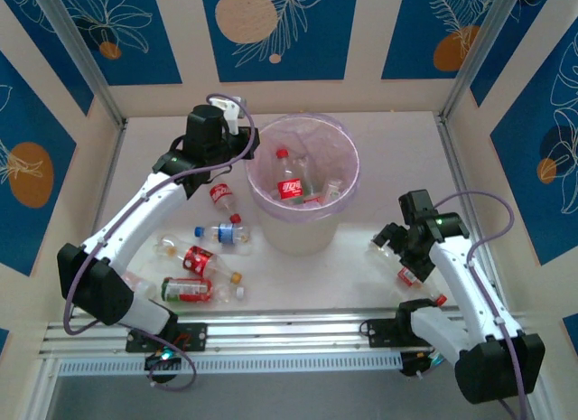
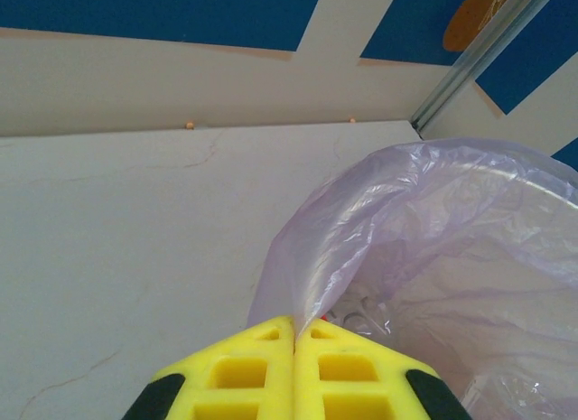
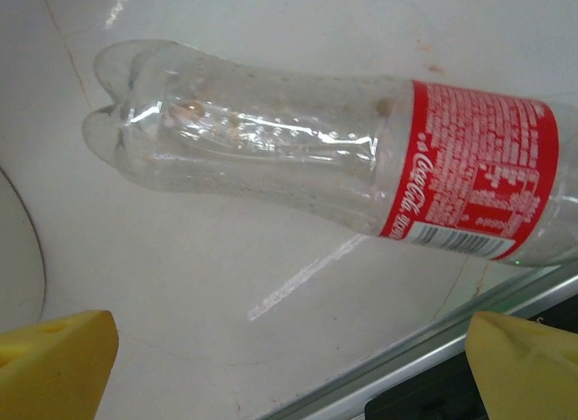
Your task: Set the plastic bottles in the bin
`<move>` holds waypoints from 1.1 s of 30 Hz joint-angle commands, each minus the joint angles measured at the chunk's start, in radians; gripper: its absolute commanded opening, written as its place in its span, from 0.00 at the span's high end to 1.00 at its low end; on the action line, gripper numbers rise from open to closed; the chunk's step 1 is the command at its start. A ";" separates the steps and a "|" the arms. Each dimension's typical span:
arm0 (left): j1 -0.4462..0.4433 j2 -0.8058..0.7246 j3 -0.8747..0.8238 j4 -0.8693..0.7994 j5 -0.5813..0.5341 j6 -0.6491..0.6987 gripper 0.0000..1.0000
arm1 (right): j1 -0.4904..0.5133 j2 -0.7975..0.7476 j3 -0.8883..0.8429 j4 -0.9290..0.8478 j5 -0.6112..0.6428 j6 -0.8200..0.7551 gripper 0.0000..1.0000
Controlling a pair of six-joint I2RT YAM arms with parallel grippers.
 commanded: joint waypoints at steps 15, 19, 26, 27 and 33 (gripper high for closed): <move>-0.003 0.029 -0.005 0.025 0.045 -0.004 1.00 | -0.048 -0.033 -0.096 0.062 0.001 0.104 0.01; -0.003 0.032 -0.004 0.020 0.044 -0.004 1.00 | -0.102 -0.017 -0.126 0.136 -0.027 0.075 0.01; -0.001 0.029 0.003 0.012 0.041 -0.004 1.00 | -0.124 0.042 -0.127 0.198 -0.034 0.043 0.01; -0.001 0.029 0.005 0.009 0.039 -0.004 1.00 | -0.127 0.051 -0.129 0.215 -0.036 0.042 0.01; -0.001 0.033 0.013 0.000 0.038 -0.003 1.00 | -0.130 0.140 -0.117 0.296 -0.041 0.024 0.01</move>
